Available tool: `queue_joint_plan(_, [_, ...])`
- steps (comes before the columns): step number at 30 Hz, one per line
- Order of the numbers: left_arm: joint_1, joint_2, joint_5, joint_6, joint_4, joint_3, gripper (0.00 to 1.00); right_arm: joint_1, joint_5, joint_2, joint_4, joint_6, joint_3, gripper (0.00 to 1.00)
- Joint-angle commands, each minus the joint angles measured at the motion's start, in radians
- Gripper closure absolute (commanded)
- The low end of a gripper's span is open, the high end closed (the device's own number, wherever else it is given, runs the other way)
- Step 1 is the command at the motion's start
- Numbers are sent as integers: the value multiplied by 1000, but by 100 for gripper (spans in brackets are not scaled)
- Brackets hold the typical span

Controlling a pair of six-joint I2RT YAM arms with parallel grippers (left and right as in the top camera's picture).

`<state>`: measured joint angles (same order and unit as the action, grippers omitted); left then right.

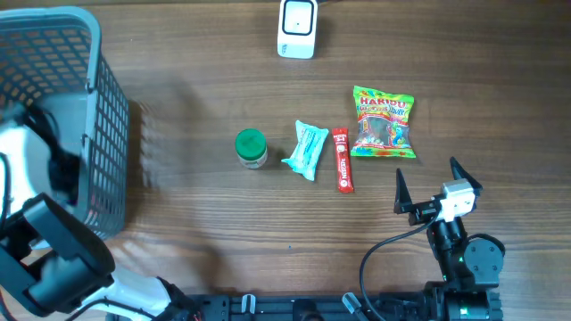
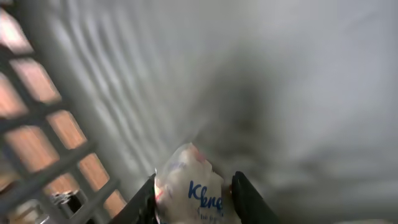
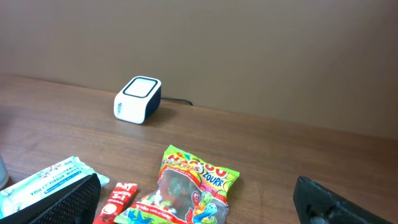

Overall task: Scan the item barcode
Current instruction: 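Reach left gripper into basket and grasp Kleenex pack, then lift Kleenex pack out and place it left of jar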

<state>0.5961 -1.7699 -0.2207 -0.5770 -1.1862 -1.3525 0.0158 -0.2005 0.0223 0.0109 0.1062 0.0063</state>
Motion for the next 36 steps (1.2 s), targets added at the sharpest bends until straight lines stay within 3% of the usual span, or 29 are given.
queue_joint_plan(1, [5, 10, 4, 9, -149, -378, 77, -5, 10, -2, 3, -2, -1, 0])
queue_joint_plan(4, [4, 10, 37, 9, -287, -683, 80, -5, 10, -2, 3, -2, -1, 0])
queue_joint_plan(7, [2, 13, 169, 9, -391, -909, 81, -5, 10, -2, 3, -2, -1, 0])
queue_joint_plan(11, [-51, 53, 351, 9, -434, -1028, 80, -5, 10, -2, 3, -1, -1, 0])
queue_joint_plan(16, [-236, 83, 381, 8, -454, -1027, 77, -5, 10, -2, 3, -2, -1, 0])
queue_joint_plan(20, [-470, 71, 363, 4, -431, -1001, 76, -5, 10, -2, 3, -2, -1, 0])
queue_joint_plan(26, [-738, 23, 88, -128, -387, -917, 75, -5, 9, -2, 3, -2, -1, 0])
queue_joint_plan(29, [-810, -9, 18, -175, -352, -839, 75, -5, 10, -2, 3, -2, -1, 0])
queue_joint_plan(36, [-832, -52, 18, -199, -156, -534, 76, -5, 10, -2, 3, -2, -1, 0])
